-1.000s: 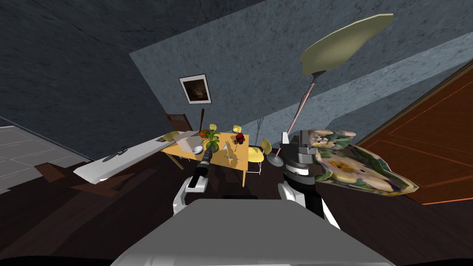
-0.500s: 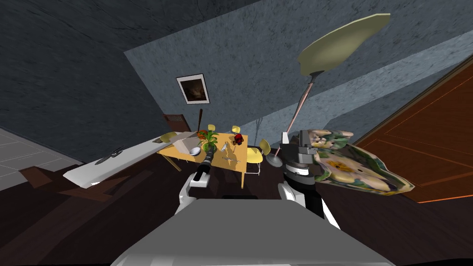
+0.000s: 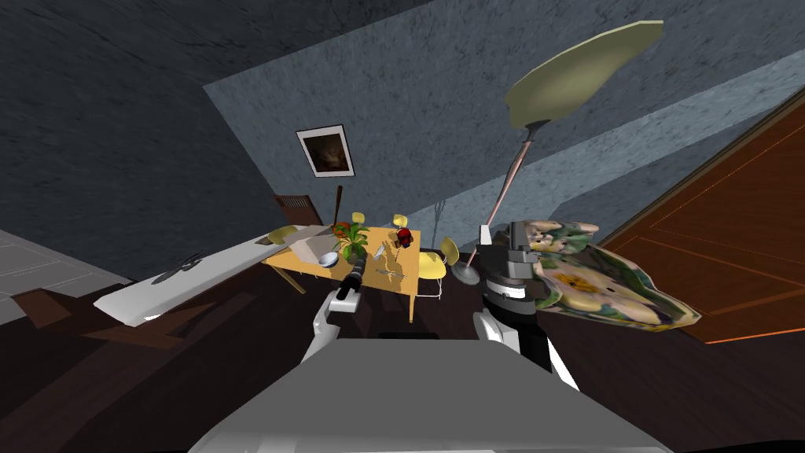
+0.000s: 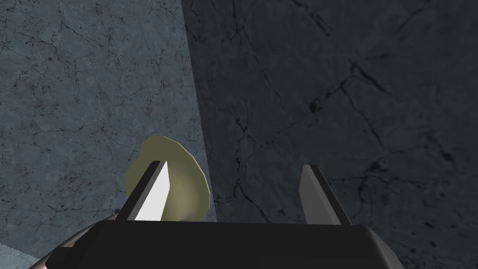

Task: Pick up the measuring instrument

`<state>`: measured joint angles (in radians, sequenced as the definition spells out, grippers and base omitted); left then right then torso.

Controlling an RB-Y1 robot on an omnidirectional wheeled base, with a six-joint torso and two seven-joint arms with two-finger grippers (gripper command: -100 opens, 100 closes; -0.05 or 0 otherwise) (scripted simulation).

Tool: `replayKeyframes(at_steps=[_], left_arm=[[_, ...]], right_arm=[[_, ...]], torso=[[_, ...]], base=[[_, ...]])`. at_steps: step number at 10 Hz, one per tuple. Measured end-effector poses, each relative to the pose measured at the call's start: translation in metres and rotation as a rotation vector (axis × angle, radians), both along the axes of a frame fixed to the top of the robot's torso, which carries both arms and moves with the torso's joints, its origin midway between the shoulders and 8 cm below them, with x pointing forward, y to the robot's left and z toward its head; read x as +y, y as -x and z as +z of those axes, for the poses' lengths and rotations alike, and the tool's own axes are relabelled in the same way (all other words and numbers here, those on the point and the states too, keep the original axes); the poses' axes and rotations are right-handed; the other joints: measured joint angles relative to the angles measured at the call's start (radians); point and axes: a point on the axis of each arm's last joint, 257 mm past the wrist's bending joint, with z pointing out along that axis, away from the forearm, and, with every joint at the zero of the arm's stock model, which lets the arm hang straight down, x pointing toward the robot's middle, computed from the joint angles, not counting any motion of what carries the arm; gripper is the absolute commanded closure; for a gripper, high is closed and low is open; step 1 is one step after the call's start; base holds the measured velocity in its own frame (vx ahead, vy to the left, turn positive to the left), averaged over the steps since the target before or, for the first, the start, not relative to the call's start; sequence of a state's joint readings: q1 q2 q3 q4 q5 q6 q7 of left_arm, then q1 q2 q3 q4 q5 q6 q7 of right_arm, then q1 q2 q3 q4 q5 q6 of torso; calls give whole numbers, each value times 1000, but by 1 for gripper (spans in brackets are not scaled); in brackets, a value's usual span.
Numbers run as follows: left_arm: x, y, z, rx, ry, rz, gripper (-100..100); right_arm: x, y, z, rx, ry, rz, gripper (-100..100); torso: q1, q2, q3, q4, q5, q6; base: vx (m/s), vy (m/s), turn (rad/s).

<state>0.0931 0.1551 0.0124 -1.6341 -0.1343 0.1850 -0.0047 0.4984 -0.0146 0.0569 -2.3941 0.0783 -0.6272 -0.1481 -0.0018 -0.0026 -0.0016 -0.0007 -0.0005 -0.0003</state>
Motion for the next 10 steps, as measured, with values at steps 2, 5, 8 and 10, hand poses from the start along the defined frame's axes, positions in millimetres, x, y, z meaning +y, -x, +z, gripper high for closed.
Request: replayKeyframes(at_steps=[2,5,8,10], left_arm=[[6,-2,-19,59,0,13,-100],[10,-7,-44,137,1,30,-100],[11,-9,-70,214,4,46,-100],[12,-8,-87,267,6,56,-100]], right_arm=[[0,0,0,0,0,0,0],[0,0,0,0,0,0,0],[0,0,0,0,0,0,0],[0,0,0,0,0,0,0]], torso=[[0,1,0,0,0,0],[0,0,0,0,0,0],[0,1,0,0,0,0],[0,1,1,0,0,0]], base=[[29,-19,-14],[29,-20,-16],[32,-21,-18],[31,-19,-17]])
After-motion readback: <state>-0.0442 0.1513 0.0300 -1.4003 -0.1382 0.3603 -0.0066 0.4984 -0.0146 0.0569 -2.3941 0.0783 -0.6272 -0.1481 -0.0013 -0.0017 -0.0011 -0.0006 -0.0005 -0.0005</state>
